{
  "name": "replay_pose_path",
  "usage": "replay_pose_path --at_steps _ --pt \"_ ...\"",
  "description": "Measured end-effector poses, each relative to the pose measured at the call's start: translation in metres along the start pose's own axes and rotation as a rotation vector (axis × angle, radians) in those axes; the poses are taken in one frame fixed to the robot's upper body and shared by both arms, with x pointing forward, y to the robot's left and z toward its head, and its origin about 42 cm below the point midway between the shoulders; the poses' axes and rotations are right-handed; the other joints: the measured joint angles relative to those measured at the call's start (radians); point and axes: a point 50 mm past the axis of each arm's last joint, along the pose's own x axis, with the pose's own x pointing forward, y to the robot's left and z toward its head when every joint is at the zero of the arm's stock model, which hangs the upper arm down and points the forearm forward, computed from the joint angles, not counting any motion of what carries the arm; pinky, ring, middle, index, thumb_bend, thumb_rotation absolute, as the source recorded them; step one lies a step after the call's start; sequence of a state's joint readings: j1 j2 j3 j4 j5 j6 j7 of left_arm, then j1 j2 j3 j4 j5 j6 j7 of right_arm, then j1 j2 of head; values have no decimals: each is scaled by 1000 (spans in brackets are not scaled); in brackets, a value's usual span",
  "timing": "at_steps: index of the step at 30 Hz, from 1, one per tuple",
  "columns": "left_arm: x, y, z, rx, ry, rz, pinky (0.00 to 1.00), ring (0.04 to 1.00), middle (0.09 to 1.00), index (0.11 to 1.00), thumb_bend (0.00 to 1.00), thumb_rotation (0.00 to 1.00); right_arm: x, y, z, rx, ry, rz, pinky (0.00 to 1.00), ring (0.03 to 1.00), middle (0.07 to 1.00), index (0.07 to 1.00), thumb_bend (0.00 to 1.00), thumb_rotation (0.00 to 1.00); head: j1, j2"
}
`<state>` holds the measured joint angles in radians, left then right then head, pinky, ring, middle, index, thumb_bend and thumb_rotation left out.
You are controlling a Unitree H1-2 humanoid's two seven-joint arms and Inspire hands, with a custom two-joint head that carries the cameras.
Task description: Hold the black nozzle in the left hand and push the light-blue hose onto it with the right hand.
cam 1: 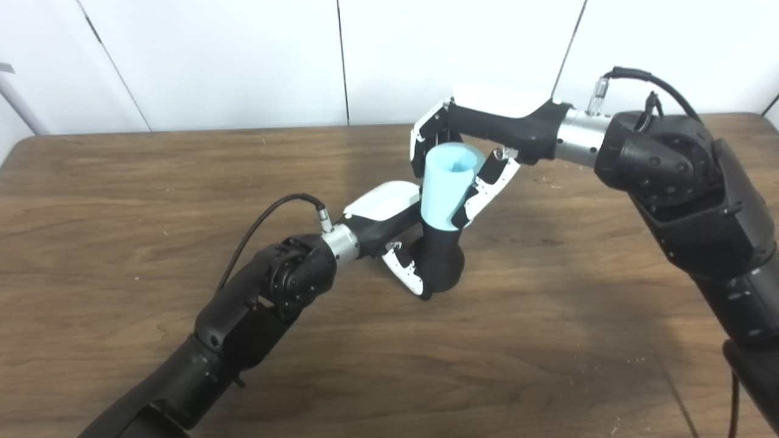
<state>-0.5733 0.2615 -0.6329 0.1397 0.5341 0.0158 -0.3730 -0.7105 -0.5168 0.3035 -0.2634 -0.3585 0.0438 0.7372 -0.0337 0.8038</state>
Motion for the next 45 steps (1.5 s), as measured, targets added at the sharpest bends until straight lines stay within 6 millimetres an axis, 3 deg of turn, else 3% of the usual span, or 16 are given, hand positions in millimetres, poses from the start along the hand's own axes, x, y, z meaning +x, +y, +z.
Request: replay_pose_path --at_steps 13,26,35,41,45 --pt "0 0 0 1 0 0 1000 602 492 481 526 0 -3 -4 2 15 4 -4 393 439 481 495 503 0 -2 5" --pt "0 1 0 2 1 -4 1000 619 513 474 523 0 -11 9 -4 43 12 -49 379 444 485 498 502 0 5 8" --pt "-1 1 -1 4 3 -12 1000 628 518 471 523 0 -19 35 -5 92 29 -152 377 449 504 486 501 0 6 11" --pt "-1 2 -1 3 2 -14 1000 628 518 471 523 0 -13 54 0 89 43 -174 375 453 507 482 501 0 6 14" --pt "-1 2 -2 3 3 -15 1000 628 518 471 523 0 -9 56 1 81 44 -183 372 453 506 481 501 0 6 14"
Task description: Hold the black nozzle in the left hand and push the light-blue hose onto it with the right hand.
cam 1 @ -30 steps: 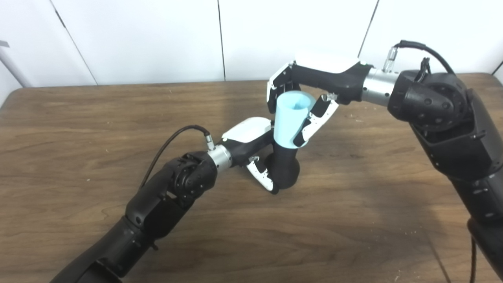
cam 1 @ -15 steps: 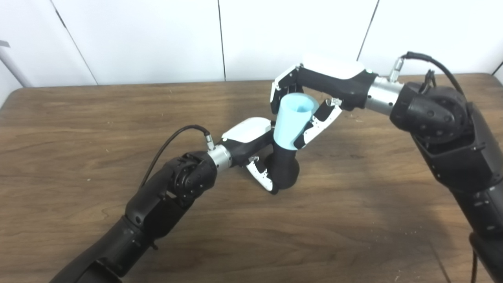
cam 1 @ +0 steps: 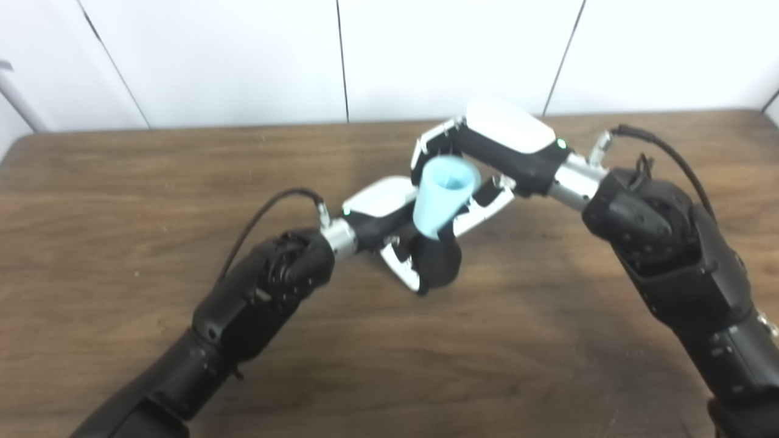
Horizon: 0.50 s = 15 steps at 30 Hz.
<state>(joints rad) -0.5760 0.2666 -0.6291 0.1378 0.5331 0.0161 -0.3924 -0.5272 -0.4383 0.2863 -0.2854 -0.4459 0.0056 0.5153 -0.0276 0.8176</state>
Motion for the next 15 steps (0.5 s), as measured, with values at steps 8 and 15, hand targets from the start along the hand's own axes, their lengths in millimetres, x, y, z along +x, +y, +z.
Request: replay_pose_path --at_steps 8,15 --pt "0 0 0 0 -1 0 1000 619 509 475 524 0 6 2 2 -7 -11 22 373 452 506 480 501 0 -6 5" --pt "0 0 1 0 -2 1 1000 600 490 481 526 0 17 -6 6 -33 -29 79 371 458 506 479 501 0 -6 5"
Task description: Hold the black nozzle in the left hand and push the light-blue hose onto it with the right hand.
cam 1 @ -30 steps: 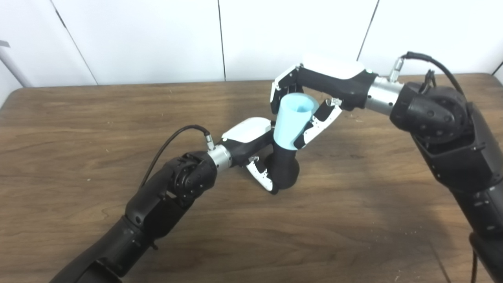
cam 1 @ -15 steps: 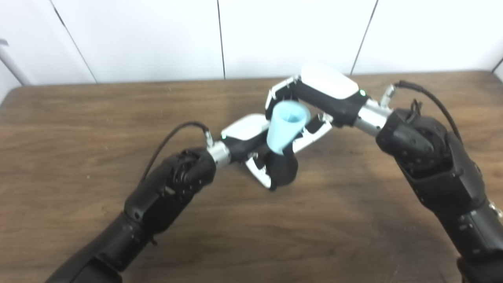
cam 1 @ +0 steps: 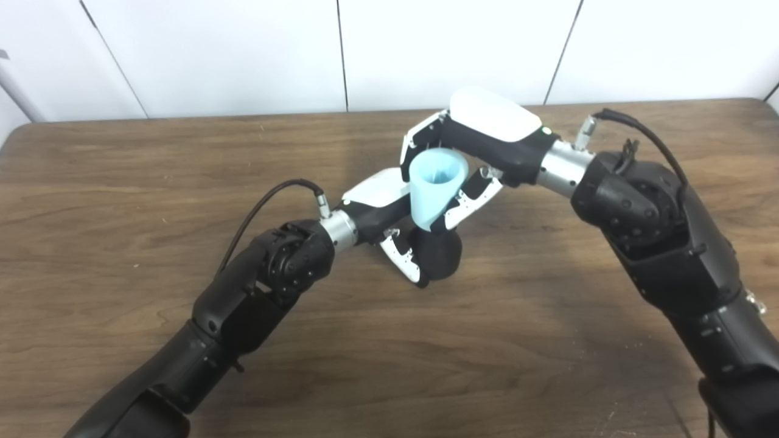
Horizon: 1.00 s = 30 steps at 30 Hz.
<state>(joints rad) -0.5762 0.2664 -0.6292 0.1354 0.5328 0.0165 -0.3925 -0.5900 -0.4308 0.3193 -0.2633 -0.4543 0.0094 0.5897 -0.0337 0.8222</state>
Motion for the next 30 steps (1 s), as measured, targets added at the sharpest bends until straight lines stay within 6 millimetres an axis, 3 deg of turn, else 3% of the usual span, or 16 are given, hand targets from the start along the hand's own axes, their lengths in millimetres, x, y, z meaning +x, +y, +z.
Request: replay_pose_path --at_steps 11,17,30 --pt "0 0 0 1 -3 -2 1000 631 517 472 523 0 -1 -5 0 14 34 50 363 459 514 485 500 0 0 -2" --pt "0 1 0 -2 -3 -5 1000 631 511 473 524 0 -20 12 -6 86 88 -33 365 460 519 481 499 0 0 -2" --pt "-1 1 -2 -15 -1 -5 1000 633 509 473 524 0 -32 40 -1 156 139 -218 363 466 524 477 499 0 0 -2"
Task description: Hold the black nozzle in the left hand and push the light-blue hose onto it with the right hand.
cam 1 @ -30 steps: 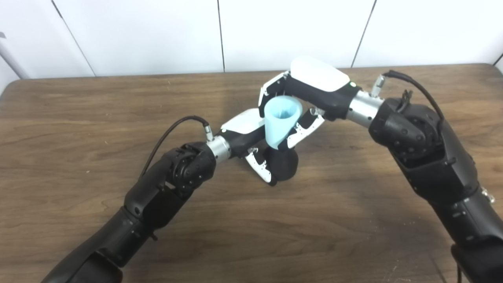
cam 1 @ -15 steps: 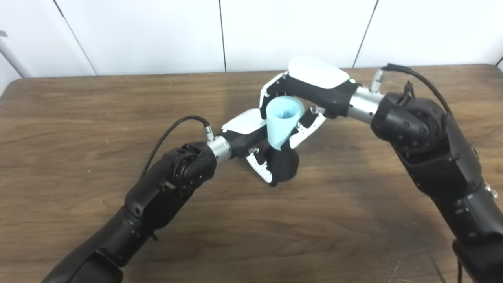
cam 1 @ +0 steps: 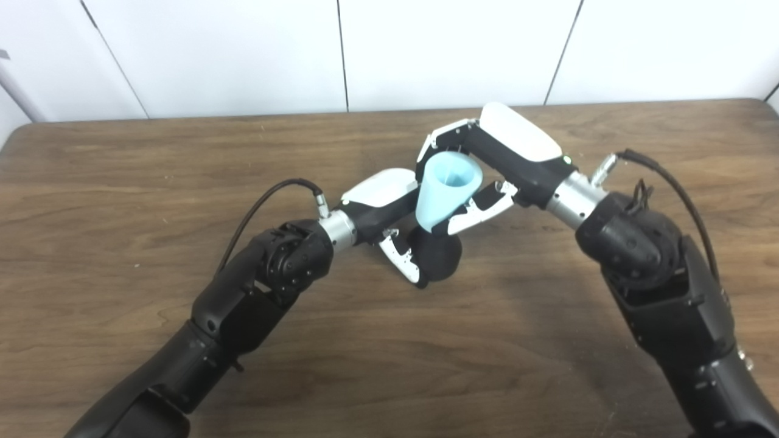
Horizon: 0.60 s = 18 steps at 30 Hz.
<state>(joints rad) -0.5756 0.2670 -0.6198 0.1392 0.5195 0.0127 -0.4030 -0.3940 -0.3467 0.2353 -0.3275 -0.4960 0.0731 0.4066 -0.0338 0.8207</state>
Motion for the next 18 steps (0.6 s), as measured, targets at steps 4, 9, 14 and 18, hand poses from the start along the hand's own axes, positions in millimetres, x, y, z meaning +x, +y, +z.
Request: replay_pose_path --at_steps 4,9,14,18 --pt "0 0 0 -6 -1 1 1000 632 509 473 524 0 1 1 0 -7 -6 1 364 469 528 473 499 0 -2 0" --pt "0 0 0 -7 -1 1 1000 629 509 473 524 0 3 -2 1 -18 -18 40 365 464 531 469 499 0 -5 2" --pt "0 0 0 -5 -1 0 1000 627 519 468 522 0 8 -6 1 -20 -33 99 365 456 530 470 499 0 -2 3" --pt "0 0 0 -4 -1 0 1000 627 521 467 522 0 12 -9 2 -34 -19 152 364 455 531 470 498 0 0 5"
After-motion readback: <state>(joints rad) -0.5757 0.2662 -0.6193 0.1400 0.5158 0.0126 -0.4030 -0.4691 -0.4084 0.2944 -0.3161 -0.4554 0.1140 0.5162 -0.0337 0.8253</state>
